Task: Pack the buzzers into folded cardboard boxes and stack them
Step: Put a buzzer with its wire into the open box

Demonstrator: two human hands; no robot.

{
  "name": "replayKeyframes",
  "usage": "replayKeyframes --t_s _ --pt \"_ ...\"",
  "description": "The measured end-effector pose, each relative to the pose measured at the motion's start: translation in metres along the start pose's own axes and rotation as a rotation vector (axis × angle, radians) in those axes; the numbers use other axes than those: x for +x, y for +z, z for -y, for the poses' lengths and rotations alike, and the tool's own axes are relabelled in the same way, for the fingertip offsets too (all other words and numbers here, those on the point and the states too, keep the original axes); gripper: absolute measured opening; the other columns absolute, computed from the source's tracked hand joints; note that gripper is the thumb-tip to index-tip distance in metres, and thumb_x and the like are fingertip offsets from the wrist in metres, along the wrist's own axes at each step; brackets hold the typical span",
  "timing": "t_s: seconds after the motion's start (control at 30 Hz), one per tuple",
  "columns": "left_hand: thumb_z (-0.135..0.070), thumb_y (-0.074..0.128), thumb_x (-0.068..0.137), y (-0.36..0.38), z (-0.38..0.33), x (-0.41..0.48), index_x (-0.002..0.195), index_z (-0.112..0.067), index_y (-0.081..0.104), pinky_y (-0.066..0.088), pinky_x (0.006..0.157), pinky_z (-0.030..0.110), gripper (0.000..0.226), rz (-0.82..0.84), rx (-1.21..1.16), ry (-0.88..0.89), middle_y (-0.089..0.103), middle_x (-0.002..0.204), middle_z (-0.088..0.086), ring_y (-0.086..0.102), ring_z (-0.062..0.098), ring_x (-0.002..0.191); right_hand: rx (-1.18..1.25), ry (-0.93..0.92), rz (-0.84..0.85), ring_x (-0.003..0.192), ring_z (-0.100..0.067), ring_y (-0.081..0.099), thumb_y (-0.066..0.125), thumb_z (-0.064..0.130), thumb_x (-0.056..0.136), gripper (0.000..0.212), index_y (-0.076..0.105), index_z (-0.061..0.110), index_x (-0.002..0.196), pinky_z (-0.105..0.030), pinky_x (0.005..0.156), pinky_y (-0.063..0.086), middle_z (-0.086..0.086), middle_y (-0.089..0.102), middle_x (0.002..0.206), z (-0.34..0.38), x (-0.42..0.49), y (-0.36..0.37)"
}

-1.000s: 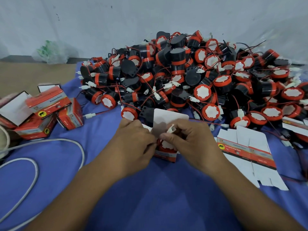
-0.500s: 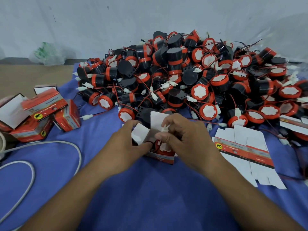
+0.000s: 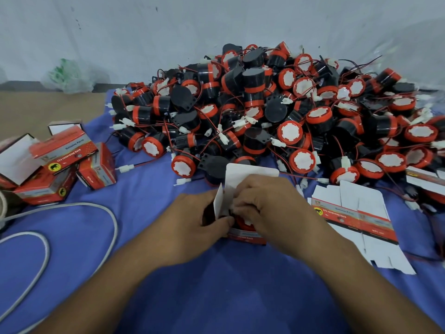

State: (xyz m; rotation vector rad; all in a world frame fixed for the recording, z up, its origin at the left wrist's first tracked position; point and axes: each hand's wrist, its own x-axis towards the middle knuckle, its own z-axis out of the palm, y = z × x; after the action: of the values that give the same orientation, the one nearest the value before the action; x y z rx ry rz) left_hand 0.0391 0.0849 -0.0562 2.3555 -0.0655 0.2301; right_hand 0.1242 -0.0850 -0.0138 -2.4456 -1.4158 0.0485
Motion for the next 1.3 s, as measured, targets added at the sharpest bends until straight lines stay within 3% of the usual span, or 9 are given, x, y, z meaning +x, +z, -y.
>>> replayKeyframes --t_s 0.17,0.33,0.57,0.77,0.9,1.0,1.07,1.17,1.3 --pt "-0.034 0.068 0.090 -0.001 0.001 0.000 0.094 -0.035 0.061 0.047 0.059 0.031 0.008 0.009 -0.036 -0.003 0.066 0.075 -0.003 0.058 0.013 0.065 0.046 0.026 -0.027 0.096 -0.017 0.055 0.051 0.024 0.102 0.027 0.077 0.016 0.098 -0.037 0.083 0.046 0.001 0.057 0.107 -0.003 -0.001 0.007" --pt "-0.040 0.084 0.073 -0.004 0.004 0.002 0.133 -0.041 0.036 0.056 0.069 0.028 0.077 -0.013 -0.176 -0.130 0.070 0.091 -0.016 0.067 0.007 0.078 -0.074 -0.164 0.132 0.099 -0.017 0.046 0.047 0.021 0.102 0.028 0.074 0.026 0.100 -0.032 0.091 0.039 0.012 0.064 0.102 -0.002 -0.003 0.004" --pt "-0.021 0.087 0.074 -0.001 0.005 0.000 0.106 -0.032 0.054 0.056 0.066 0.034 0.047 -0.028 -0.289 -0.072 0.067 0.087 0.001 0.064 0.020 0.073 0.003 -0.179 0.157 0.095 -0.011 0.033 0.050 0.020 0.101 0.023 0.071 0.022 0.093 -0.022 0.085 0.026 0.009 0.044 0.096 -0.011 -0.008 0.007" --pt "-0.039 0.078 0.079 -0.001 0.006 -0.001 0.111 -0.028 0.074 0.049 0.064 0.023 0.034 -0.077 -0.068 0.159 0.061 0.085 -0.010 0.058 0.012 0.072 0.264 -0.189 0.162 0.077 -0.018 0.059 0.057 0.011 0.099 0.020 0.069 0.010 0.083 -0.038 0.069 0.047 0.002 0.064 0.086 -0.034 -0.008 -0.002" --pt "-0.048 0.072 0.080 0.004 0.009 -0.001 0.118 -0.030 0.072 0.042 0.079 0.010 0.042 -0.044 0.065 0.158 0.054 0.107 -0.014 0.053 0.003 0.098 0.656 0.007 -0.126 0.086 -0.017 0.070 0.066 0.016 0.094 0.012 0.078 0.015 0.091 -0.036 0.076 0.058 0.003 0.075 0.094 -0.049 -0.015 -0.012" --pt "-0.063 0.060 0.077 0.008 0.008 -0.001 0.121 -0.039 0.067 0.032 0.094 0.002 0.051 0.011 0.111 0.107 0.037 0.131 -0.027 0.036 -0.010 0.122 0.742 0.063 -0.342 0.070 -0.005 0.064 0.066 0.012 0.094 0.013 0.073 0.019 0.087 -0.017 0.065 0.051 0.009 0.071 0.081 -0.061 -0.015 -0.018" --pt "-0.058 0.062 0.081 0.010 0.005 0.000 0.119 -0.033 0.068 0.038 0.099 0.009 0.045 0.003 0.065 0.099 0.043 0.134 -0.026 0.041 -0.009 0.124 0.745 0.122 -0.239 0.064 -0.002 0.059 0.067 0.014 0.094 0.015 0.070 0.029 0.092 -0.014 0.061 0.048 0.010 0.068 0.076 -0.075 -0.018 -0.021" --pt "-0.033 0.076 0.085 0.013 0.006 0.001 0.111 -0.020 0.072 0.050 0.094 0.028 0.029 -0.064 -0.018 0.127 0.060 0.124 -0.014 0.058 0.003 0.114 0.919 0.178 -0.021 0.086 -0.010 0.064 0.074 0.014 0.087 0.036 0.065 0.035 0.115 -0.019 0.080 0.052 0.004 0.069 0.101 -0.093 -0.027 -0.021" --pt "-0.023 0.080 0.082 0.009 0.008 0.001 0.105 -0.021 0.073 0.052 0.090 0.026 0.024 -0.090 -0.098 0.098 0.062 0.113 -0.017 0.062 0.008 0.108 0.998 0.225 -0.034 0.100 -0.015 0.062 0.083 0.023 0.075 0.059 0.060 0.038 0.127 -0.029 0.089 0.053 0.004 0.063 0.120 -0.106 -0.028 -0.016"
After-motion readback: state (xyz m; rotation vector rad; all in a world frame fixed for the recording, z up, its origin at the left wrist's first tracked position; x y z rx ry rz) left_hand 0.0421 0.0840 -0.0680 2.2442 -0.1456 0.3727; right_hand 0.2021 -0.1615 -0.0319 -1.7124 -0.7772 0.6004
